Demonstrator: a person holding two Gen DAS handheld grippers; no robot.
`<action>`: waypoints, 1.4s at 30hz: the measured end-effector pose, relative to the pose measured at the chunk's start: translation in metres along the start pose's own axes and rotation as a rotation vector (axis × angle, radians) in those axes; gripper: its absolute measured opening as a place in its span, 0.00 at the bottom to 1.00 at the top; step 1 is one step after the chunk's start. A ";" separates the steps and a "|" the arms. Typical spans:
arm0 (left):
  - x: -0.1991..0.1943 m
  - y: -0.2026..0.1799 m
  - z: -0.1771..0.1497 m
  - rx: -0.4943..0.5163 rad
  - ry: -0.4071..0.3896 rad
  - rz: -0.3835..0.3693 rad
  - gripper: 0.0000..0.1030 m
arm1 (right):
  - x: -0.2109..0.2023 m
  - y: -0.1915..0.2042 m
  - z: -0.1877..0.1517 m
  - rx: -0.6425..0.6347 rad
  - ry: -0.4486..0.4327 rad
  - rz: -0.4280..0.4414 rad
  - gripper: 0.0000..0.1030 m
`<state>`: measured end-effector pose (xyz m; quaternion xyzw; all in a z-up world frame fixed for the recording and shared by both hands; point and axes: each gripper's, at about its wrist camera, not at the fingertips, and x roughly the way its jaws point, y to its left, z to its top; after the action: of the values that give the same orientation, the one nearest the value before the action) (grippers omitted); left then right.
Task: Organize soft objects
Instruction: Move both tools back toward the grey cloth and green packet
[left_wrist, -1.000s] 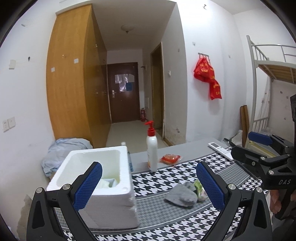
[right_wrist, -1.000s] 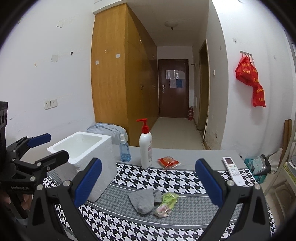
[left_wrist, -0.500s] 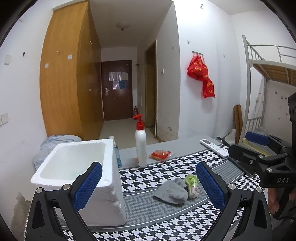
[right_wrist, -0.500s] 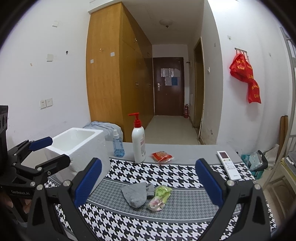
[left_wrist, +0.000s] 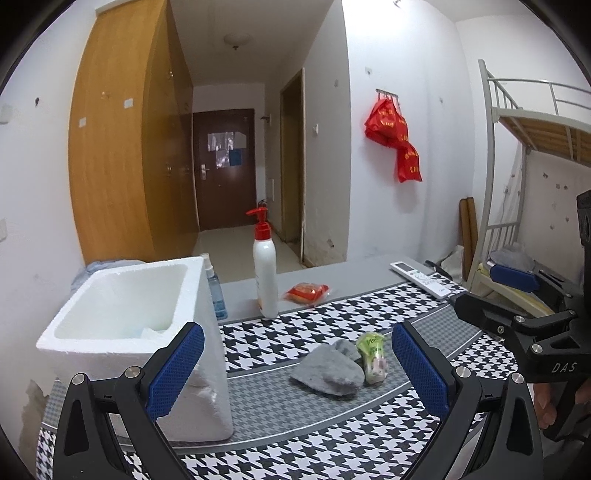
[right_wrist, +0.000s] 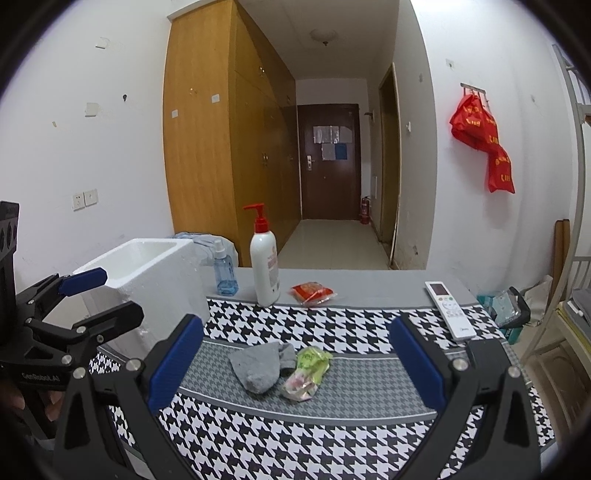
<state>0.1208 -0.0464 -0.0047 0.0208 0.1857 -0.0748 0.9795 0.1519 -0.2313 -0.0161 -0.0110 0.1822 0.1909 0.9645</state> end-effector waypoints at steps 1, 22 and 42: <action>0.001 -0.001 -0.001 -0.002 0.003 -0.002 0.99 | 0.001 -0.001 -0.002 0.002 0.004 0.001 0.99; 0.040 -0.010 -0.020 0.006 0.118 -0.018 0.99 | 0.023 -0.017 -0.029 0.023 0.096 -0.028 0.99; 0.082 -0.016 -0.027 0.011 0.206 -0.010 0.99 | 0.051 -0.033 -0.038 0.031 0.161 -0.026 0.99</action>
<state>0.1842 -0.0722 -0.0600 0.0328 0.2851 -0.0784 0.9547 0.1946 -0.2466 -0.0708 -0.0135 0.2619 0.1741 0.9492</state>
